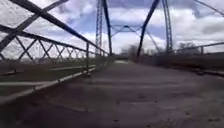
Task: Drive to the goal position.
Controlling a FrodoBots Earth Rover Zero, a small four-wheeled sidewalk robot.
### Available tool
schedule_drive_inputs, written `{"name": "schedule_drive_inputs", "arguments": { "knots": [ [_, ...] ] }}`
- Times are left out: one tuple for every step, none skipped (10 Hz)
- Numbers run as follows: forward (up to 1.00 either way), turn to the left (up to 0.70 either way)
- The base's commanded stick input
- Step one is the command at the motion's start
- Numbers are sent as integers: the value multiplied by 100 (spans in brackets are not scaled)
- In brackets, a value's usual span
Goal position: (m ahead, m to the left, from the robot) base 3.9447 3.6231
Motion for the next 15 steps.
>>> {"name": "schedule_drive_inputs", "arguments": {
  "knots": [
    [100,0],
    [99,0],
    [93,0],
    [82,0],
    [16,0],
    [15,0],
    [14,0],
    [52,0],
    [92,0],
    [99,0],
    [99,0],
    [100,0],
    [100,0],
    [99,0],
    [100,-4]
  ]
}}
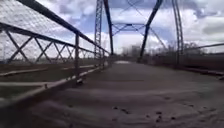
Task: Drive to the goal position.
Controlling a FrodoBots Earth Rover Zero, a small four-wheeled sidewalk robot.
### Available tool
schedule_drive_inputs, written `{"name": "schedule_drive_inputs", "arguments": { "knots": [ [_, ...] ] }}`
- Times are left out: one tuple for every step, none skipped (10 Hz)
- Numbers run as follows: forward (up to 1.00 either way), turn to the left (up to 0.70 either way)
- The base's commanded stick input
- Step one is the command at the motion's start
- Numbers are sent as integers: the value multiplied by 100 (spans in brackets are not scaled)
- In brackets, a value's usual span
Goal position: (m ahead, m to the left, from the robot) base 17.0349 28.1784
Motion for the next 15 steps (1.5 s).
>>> {"name": "schedule_drive_inputs", "arguments": {
  "knots": [
    [100,-15],
    [98,-25],
    [99,-27],
    [99,-29],
    [99,-29],
    [99,-29],
    [99,-27],
    [99,-21],
    [98,-7],
    [95,0],
    [96,0],
    [96,0],
    [96,0],
    [97,0],
    [96,0]
  ]
}}
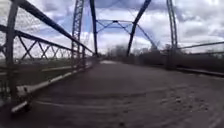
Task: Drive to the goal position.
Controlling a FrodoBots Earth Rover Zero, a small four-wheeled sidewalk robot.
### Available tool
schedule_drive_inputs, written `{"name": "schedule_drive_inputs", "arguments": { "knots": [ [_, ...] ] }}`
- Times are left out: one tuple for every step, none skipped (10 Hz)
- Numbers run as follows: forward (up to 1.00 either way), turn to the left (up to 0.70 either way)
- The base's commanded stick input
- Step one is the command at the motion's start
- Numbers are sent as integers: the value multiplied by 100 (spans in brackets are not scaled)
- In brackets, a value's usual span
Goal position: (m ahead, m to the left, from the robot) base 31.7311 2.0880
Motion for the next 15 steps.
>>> {"name": "schedule_drive_inputs", "arguments": {
  "knots": [
    [96,0],
    [96,0],
    [95,0],
    [95,0],
    [96,0],
    [96,0],
    [95,0],
    [95,0],
    [95,0],
    [96,-2],
    [95,-27],
    [96,-20],
    [96,0],
    [97,0],
    [96,0]
  ]
}}
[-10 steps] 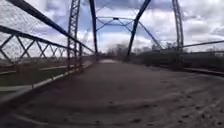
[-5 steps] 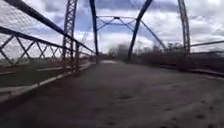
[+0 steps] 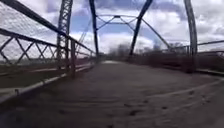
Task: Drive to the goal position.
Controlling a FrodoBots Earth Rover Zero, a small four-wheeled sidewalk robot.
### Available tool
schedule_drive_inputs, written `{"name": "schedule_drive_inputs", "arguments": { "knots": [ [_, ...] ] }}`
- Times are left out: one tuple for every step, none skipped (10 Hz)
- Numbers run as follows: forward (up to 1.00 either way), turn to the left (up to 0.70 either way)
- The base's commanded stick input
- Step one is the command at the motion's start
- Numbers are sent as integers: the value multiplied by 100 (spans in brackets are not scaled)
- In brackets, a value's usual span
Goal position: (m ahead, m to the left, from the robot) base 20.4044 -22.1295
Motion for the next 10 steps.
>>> {"name": "schedule_drive_inputs", "arguments": {
  "knots": [
    [96,0],
    [96,0],
    [96,-1],
    [96,-3],
    [96,-7],
    [96,-11],
    [96,-14],
    [96,0],
    [96,0],
    [96,0]
  ]
}}
